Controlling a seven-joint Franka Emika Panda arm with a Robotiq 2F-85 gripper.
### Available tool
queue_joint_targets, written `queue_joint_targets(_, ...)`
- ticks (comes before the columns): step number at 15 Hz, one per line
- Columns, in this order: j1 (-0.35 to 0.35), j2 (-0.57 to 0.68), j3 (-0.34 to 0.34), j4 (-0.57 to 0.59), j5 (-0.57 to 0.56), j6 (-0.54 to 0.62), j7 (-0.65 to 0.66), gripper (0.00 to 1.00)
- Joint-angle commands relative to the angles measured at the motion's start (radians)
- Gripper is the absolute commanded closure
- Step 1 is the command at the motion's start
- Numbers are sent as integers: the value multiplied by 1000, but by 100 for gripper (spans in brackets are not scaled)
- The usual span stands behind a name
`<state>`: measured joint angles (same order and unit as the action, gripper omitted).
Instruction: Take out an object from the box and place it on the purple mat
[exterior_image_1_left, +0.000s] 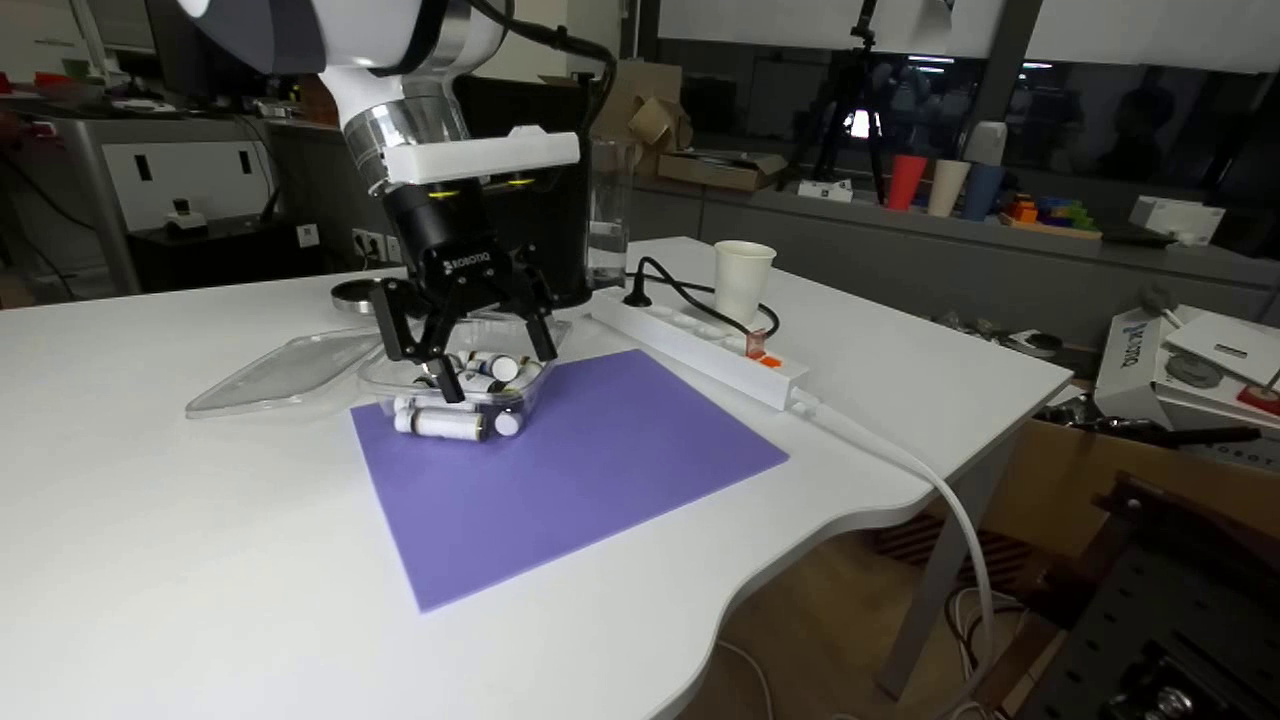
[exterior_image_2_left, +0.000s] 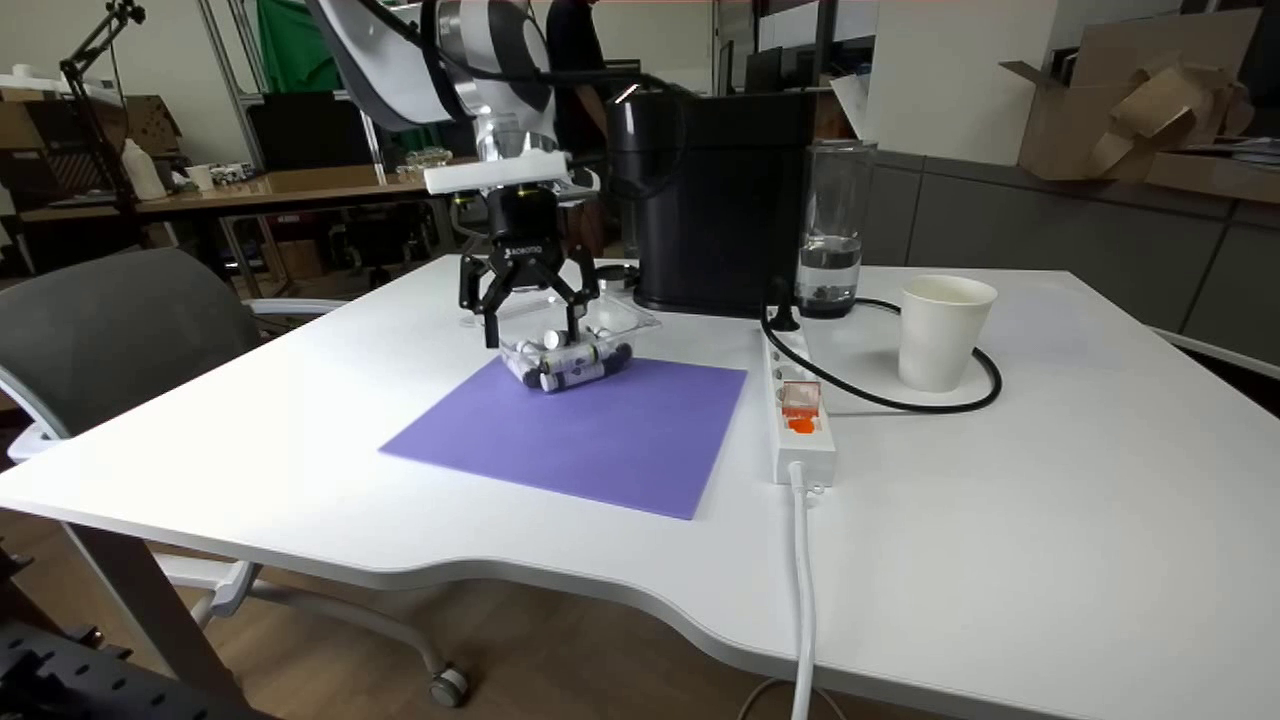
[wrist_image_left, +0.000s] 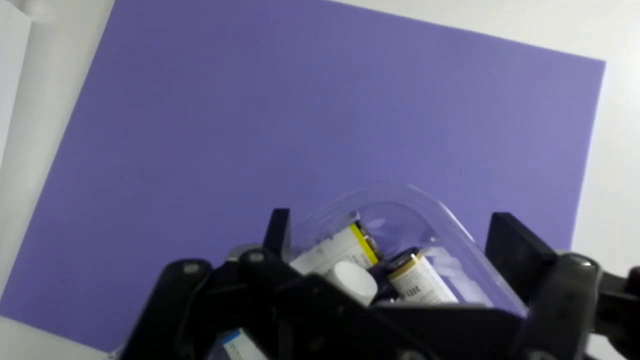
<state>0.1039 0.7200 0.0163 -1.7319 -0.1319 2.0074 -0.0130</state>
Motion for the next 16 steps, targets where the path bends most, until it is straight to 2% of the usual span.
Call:
queue_joint_targets(1,-23,-52,18,-40,21,89,-21,0)
queue_joint_targets(7,-39,-76,14,-61,32,170,-34,0)
queue_joint_targets(16,-59,-69,9,-75,43,197,-23,0)
